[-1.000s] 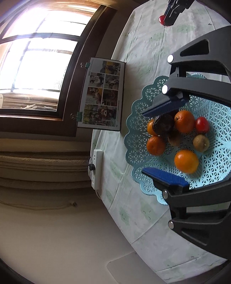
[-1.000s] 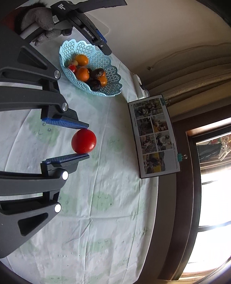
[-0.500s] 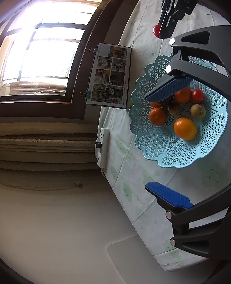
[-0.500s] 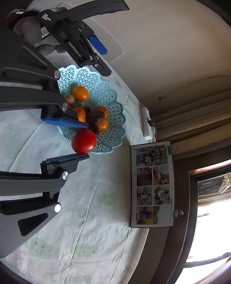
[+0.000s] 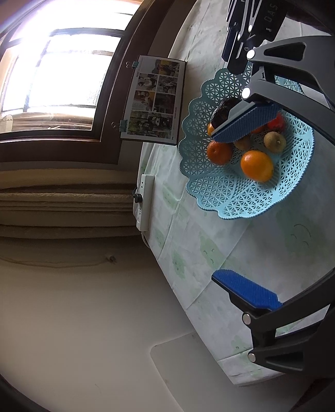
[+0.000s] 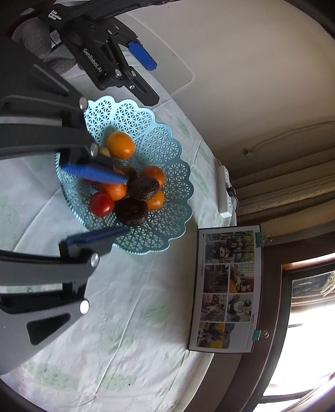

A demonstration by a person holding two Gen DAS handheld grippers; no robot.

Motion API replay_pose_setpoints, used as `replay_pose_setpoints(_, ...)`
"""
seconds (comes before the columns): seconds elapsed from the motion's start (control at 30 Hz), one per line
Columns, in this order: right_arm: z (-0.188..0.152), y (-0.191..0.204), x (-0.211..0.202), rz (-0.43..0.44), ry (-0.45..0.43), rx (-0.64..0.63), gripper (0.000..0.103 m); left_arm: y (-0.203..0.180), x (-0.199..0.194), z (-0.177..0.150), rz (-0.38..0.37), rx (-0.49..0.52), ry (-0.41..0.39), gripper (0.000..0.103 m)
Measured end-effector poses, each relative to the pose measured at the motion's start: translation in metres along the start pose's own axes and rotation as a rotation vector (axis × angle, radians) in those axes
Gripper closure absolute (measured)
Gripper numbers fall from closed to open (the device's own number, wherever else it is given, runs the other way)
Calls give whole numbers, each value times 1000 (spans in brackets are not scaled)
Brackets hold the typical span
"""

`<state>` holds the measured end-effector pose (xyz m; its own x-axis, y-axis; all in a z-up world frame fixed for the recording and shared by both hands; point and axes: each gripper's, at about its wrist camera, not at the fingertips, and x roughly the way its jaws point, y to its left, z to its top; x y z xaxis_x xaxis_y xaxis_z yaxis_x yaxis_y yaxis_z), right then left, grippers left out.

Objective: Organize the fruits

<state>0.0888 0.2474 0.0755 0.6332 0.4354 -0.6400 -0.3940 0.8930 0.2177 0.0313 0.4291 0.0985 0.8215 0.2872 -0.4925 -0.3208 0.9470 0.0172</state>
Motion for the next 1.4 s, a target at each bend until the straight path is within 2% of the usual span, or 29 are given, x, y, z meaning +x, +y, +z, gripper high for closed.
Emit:
replay_pose_setpoints(0.03, -1, -1, -3, -11, -10, 2, 51, 0, 0, 0, 2, 1, 2, 3)
replay_pose_setpoints(0.1, -3, -3, -7, -27, -20, -6, 49, -1, 1, -1, 9, 6, 10, 3)
replay_pose_setpoints(0.13, -4, -3, -9, -29, -20, -11, 44, -1, 2, -2, 14, 11, 16, 3)
replay_pose_setpoints(0.17, -5, -4, -10, -32, -21, -13, 34, -1, 2, -3, 17, 14, 21, 3)
replay_pose_setpoints(0.23, -7, -5, -16, -46, -39, -17, 24, -2, 3, -4, 41, 17, 32, 3)
replay_pose_setpoints(0.3, -9, -5, -20, -53, -49, -34, 23, -2, 3, -6, 84, 15, 37, 3)
replay_pose_setpoints(0.37, -10, -3, -24, -53, -54, -50, 16, -1, 1, -6, 112, 14, 33, 3)
replay_pose_setpoints(0.53, -17, 4, -29, -54, -65, -101, 6, 0, -5, -7, 129, 12, 21, 3)
replay_pose_setpoints(1.03, -24, 17, -37, -55, -69, -171, 5, -10, -21, -10, 144, 60, -2, 3)
replay_pose_setpoints(1.4, -28, 18, -29, -87, -29, -183, 5, -15, -21, -15, 144, 90, 3, 3)
